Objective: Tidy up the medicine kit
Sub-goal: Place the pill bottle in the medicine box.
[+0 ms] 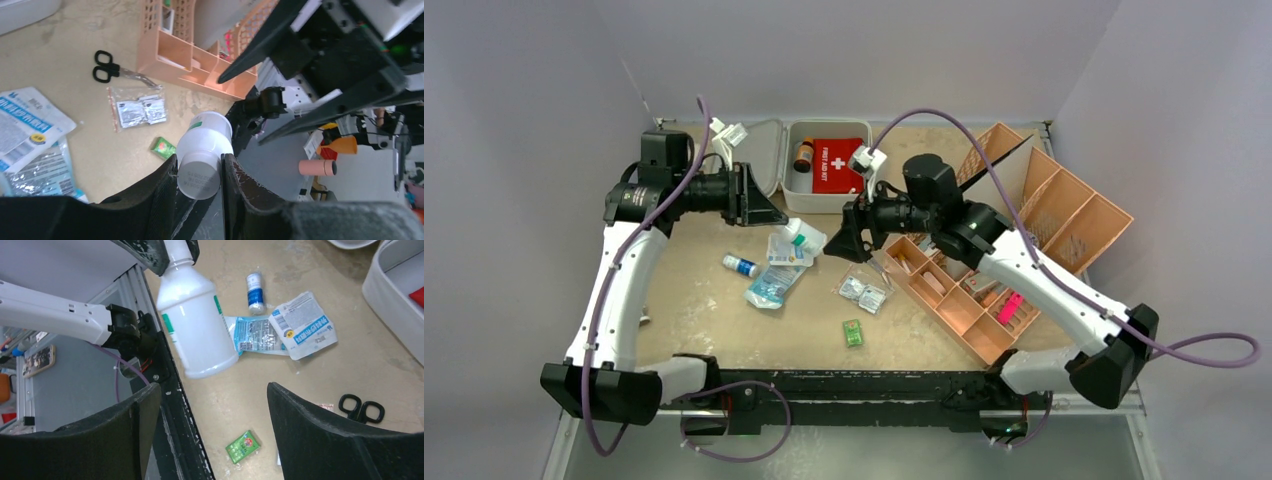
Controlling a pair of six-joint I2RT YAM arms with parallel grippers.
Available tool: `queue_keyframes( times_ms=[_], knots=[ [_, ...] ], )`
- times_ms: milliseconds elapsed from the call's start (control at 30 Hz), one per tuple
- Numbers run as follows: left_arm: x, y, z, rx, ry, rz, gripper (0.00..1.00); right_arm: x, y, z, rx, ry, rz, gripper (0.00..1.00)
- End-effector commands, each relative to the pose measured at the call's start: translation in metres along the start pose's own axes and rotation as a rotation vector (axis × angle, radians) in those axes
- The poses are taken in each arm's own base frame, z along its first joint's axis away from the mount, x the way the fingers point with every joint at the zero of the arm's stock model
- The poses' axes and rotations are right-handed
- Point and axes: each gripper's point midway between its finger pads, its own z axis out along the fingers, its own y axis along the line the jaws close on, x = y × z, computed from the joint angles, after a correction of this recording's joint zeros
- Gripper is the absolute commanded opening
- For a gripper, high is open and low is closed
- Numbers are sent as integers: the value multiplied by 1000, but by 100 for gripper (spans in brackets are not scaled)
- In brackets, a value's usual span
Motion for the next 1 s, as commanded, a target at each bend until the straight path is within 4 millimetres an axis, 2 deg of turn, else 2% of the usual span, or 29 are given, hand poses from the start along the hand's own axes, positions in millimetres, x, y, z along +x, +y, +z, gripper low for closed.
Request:
queue_keyframes(
  times_ms=[0, 233, 300, 433, 567, 633, 733, 867, 967],
  knots=[
    [-4, -30, 0, 173, 5, 65, 0, -17, 16, 9, -93, -33, -66, 77],
    [-3, -28, 10, 216, 38, 39, 0, -16, 21, 30, -154, -22, -8, 64],
    [-4, -27, 12, 219, 39, 28, 0, -16, 19, 35, -156, -24, 12, 56],
    [-11, -23, 17, 220, 19, 4, 0, -16, 22, 43, -185, -37, 60, 30],
    [-27, -26, 20, 233, -36, -39, 2, -20, 23, 48, -190, -76, 142, 18],
    [-38, -26, 22, 225, -83, -49, 14, -27, 16, 50, -153, -132, 197, 13],
    [-49, -18, 22, 159, -166, -57, 39, -45, 6, 47, -90, -261, 271, 11],
    [-53, -3, 25, 86, -236, -111, 57, -64, -11, 41, 12, -377, 344, 12],
    [-53, -2, 27, 114, -270, -149, 63, -72, -18, 40, 42, -421, 371, 12]
  ],
)
